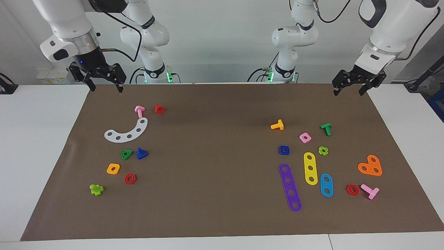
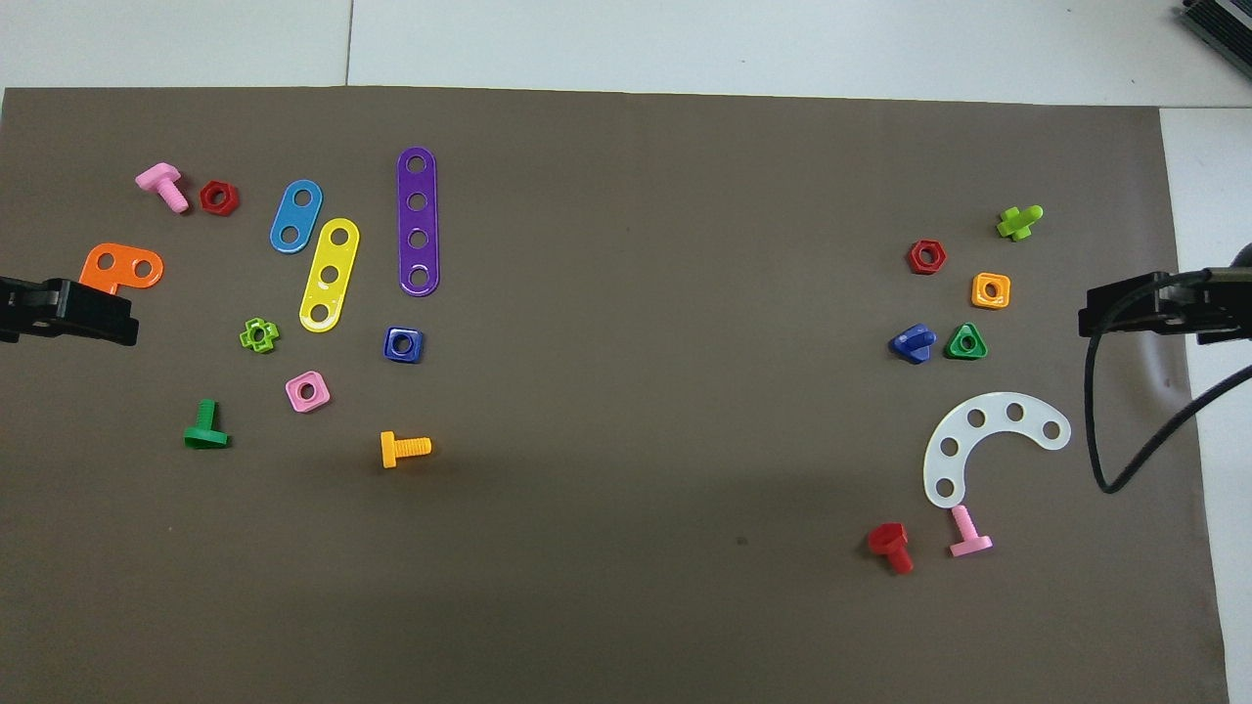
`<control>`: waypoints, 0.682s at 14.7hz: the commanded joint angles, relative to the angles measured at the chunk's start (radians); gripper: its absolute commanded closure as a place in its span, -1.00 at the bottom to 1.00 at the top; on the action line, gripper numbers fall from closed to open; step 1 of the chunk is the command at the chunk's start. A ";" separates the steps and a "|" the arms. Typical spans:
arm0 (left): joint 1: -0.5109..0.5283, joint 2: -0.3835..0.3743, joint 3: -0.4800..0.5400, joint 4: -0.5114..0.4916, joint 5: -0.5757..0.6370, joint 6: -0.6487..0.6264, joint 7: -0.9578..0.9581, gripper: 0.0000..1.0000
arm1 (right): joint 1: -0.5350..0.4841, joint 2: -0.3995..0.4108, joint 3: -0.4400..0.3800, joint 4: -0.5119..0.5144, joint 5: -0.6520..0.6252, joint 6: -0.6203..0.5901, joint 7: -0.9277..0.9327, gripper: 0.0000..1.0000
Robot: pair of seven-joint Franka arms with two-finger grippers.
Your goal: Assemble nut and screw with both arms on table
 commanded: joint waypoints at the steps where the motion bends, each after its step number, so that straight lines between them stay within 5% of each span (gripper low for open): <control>1: -0.001 -0.030 0.005 -0.035 -0.013 0.016 -0.008 -1.00 | -0.013 -0.013 0.009 -0.014 0.011 -0.009 0.020 -1.00; 10: -0.001 -0.030 0.005 -0.035 -0.013 0.014 -0.008 -1.00 | -0.016 -0.013 0.003 -0.022 0.019 0.012 0.014 -0.95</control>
